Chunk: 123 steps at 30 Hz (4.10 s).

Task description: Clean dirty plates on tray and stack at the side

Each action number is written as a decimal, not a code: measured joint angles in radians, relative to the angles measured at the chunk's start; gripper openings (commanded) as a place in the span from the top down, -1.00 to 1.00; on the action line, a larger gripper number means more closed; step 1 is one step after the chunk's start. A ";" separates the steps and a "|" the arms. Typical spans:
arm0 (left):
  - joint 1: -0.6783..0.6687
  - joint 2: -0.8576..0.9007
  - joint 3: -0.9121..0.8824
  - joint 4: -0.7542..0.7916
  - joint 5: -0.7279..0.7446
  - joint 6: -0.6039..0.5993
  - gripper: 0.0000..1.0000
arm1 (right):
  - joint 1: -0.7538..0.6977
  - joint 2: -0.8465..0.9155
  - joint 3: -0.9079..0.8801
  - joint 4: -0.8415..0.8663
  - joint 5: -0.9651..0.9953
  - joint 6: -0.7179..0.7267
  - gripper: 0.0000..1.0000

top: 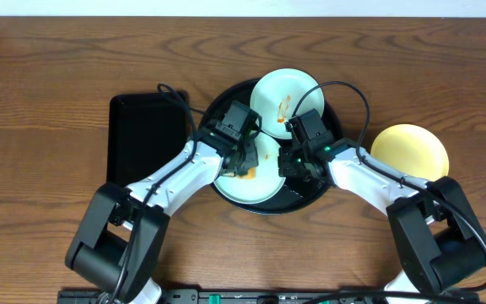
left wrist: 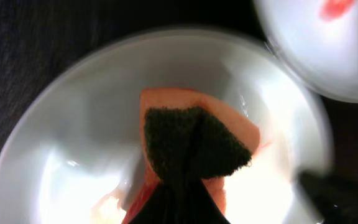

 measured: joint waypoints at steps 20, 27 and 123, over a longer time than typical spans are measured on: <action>-0.011 0.096 0.000 0.213 0.112 -0.430 0.85 | 0.000 0.000 0.000 -0.002 0.002 0.000 0.98; -0.054 0.114 0.000 0.224 0.109 -0.460 0.85 | 0.000 0.000 0.000 -0.002 0.002 0.000 0.98; 0.623 0.042 -0.002 -0.121 0.179 0.545 0.77 | -0.650 -0.407 0.000 -0.366 0.467 -0.039 0.98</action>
